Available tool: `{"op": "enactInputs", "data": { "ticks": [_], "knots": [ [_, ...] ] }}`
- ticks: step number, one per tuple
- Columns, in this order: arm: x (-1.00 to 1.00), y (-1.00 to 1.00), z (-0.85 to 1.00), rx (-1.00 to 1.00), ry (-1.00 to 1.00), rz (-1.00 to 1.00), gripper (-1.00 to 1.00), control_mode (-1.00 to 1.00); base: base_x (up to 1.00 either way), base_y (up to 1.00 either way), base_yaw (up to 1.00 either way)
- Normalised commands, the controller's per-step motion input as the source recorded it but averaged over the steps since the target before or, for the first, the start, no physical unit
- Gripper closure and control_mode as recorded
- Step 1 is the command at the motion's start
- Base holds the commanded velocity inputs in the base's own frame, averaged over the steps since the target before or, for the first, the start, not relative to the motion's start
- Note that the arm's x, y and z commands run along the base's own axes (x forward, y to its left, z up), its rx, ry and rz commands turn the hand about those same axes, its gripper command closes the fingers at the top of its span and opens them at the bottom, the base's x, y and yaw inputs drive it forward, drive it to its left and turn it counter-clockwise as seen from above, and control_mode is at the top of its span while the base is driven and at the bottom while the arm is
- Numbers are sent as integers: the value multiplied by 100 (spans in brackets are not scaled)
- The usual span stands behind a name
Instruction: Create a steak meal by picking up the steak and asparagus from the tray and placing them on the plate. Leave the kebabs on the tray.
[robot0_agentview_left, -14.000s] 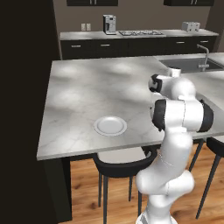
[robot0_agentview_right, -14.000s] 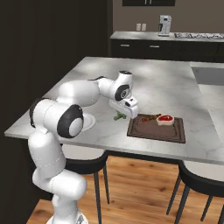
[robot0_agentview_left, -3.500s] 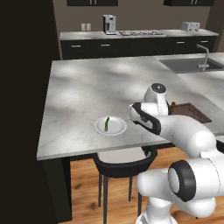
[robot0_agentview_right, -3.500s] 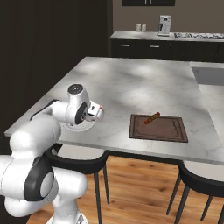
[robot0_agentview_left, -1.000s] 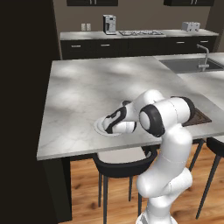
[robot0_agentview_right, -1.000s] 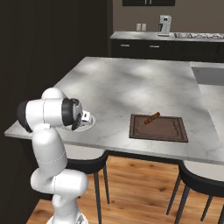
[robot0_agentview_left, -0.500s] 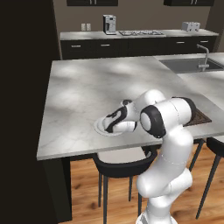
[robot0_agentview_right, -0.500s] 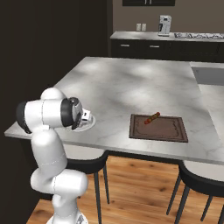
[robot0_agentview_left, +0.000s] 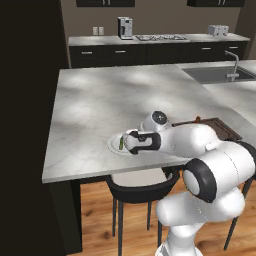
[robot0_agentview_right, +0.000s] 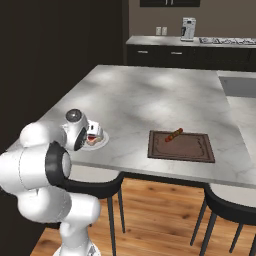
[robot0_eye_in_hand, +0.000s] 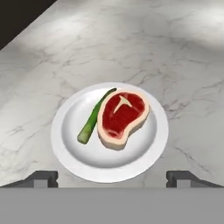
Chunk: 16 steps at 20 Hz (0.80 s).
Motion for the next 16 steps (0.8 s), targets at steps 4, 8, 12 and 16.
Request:
{"op": "enactInputs", "data": {
  "ticks": [4,8,12,16],
  "knots": [
    [-83,-39,77,0,-16,0,-100,-100,0,0,0],
    [-75,-50,95,0,-21,1,-100,-100,0,0,0],
    [-66,-48,88,0,-16,4,-100,-100,0,0,0],
    [-57,-54,75,0,-4,3,-100,-100,0,0,0]
  ]
}}
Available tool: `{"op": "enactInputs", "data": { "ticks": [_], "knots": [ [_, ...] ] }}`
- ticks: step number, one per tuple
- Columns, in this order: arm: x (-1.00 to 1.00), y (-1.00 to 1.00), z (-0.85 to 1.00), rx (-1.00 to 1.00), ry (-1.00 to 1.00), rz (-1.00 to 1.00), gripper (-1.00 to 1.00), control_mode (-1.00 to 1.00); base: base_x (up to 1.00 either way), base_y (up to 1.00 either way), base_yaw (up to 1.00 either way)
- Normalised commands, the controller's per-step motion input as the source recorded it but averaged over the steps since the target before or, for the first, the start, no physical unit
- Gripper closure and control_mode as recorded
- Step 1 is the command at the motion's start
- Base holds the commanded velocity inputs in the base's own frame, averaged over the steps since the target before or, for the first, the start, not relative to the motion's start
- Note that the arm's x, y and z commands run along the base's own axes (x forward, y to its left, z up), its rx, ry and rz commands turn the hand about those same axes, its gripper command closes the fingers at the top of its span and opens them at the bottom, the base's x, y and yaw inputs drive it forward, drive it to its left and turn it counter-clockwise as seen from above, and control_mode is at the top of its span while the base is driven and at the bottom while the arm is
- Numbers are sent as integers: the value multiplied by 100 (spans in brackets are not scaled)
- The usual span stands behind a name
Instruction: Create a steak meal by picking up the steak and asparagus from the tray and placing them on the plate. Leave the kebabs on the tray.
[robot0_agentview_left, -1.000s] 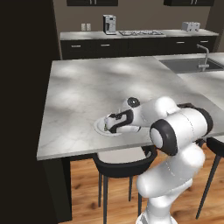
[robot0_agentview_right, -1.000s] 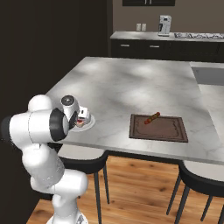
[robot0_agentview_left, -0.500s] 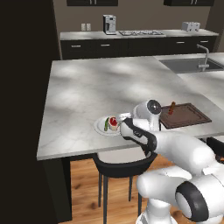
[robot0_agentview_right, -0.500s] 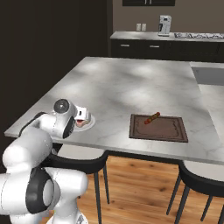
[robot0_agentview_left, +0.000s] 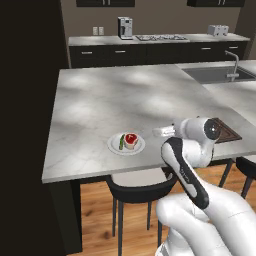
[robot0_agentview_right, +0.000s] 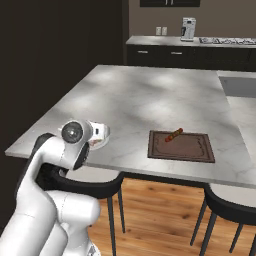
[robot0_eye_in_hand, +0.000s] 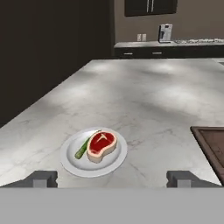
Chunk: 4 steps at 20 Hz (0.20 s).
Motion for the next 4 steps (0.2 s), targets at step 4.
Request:
{"op": "enactInputs", "data": {
  "ticks": [4],
  "knots": [
    [-42,-69,6,2,0,5,-100,-100,0,0,0]
  ]
}}
